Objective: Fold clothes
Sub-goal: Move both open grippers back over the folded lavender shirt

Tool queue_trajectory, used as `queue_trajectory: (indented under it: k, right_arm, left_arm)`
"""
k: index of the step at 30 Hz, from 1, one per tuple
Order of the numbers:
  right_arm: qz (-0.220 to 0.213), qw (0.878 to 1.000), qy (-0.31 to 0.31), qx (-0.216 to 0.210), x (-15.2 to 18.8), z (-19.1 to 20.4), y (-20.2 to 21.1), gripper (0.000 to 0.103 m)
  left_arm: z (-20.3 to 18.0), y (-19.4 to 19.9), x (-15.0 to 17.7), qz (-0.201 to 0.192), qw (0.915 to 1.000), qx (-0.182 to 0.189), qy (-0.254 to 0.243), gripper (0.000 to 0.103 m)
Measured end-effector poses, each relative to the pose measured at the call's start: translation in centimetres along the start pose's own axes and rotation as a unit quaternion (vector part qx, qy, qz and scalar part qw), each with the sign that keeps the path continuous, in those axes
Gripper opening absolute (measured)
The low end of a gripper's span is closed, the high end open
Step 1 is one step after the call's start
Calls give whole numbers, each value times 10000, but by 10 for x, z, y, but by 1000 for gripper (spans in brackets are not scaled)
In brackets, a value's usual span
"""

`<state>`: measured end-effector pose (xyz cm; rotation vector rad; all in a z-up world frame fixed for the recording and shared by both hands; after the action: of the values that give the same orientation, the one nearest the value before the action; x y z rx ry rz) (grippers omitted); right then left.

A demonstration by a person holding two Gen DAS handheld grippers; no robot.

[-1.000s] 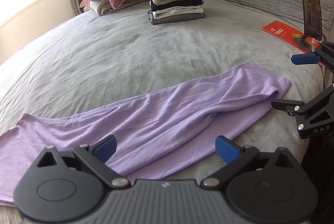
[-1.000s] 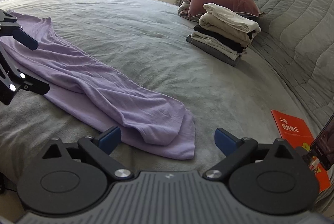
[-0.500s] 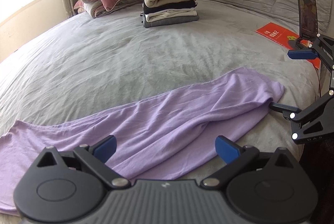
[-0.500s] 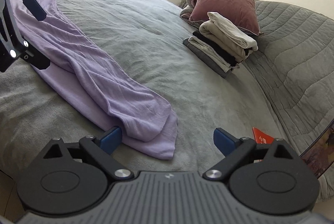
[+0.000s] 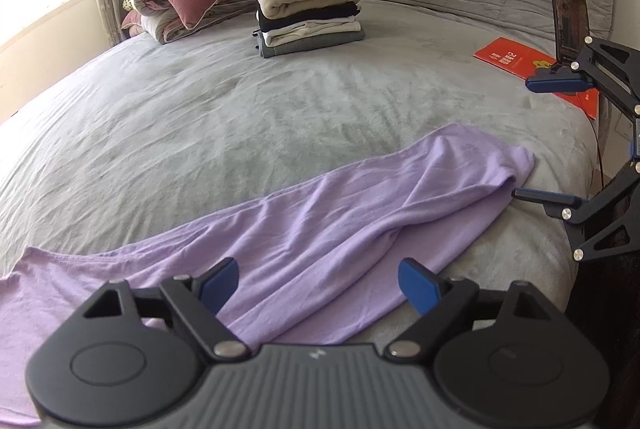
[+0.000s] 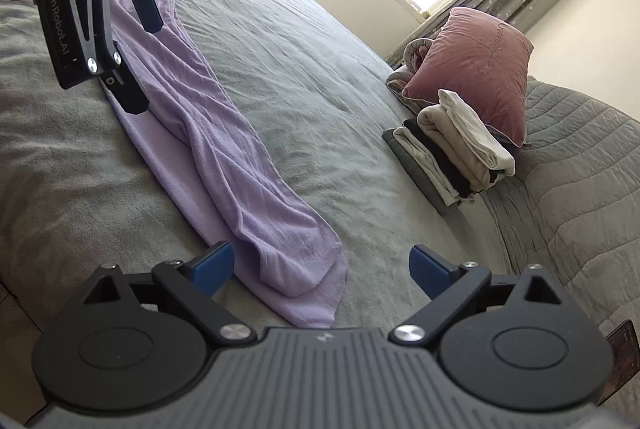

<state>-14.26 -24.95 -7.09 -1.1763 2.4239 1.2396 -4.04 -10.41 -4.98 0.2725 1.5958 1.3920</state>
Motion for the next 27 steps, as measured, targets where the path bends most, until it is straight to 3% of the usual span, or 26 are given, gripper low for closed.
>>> queue_trajectory:
  k: [1,5,9,11,12,20,22,27]
  right_arm:
    - [-40,10000,55,-19,-1,2,1,77]
    - [-32,9995,239,-194,-5,10,1,67]
    - [116,9987,369,-343,-5,16,-7,42]
    - [214,9984,433,-290,-4,18,-12,23]
    - [261,9983,455,-248,-3,18,-14,1]
    - [109,9984,553,62,2,2,-8,0]
    - [98,9978,649,123,4,0,-7,0]
    - [166,9951,971,27,13,7,-4,0]
  left_arm:
    - [1,-1,0,4,10000,5,5,81]
    - [5,-5,-1,77,9998,151,45,70]
    - [11,-11,-2,155,9988,407,218,66]
    - [16,-14,-3,188,9976,563,369,66]
    - [18,-14,-3,194,9968,643,439,66]
    - [31,-13,-7,174,9852,1487,839,60]
    - [28,-10,-6,177,9833,1639,772,53]
    - [13,-11,4,456,9802,1898,331,52]
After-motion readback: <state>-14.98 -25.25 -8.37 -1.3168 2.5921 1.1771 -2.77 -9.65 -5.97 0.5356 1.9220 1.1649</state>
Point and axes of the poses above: each gripper's, at about its wrist camera, not at the fingertips, and y roughly against the way its jaws point, z to its left, x to its underside, the point moved 3 cm from there along -y, roughly the way its jaws point, and after that the axes turned 15 degrees about z, right-handed, at the moved point
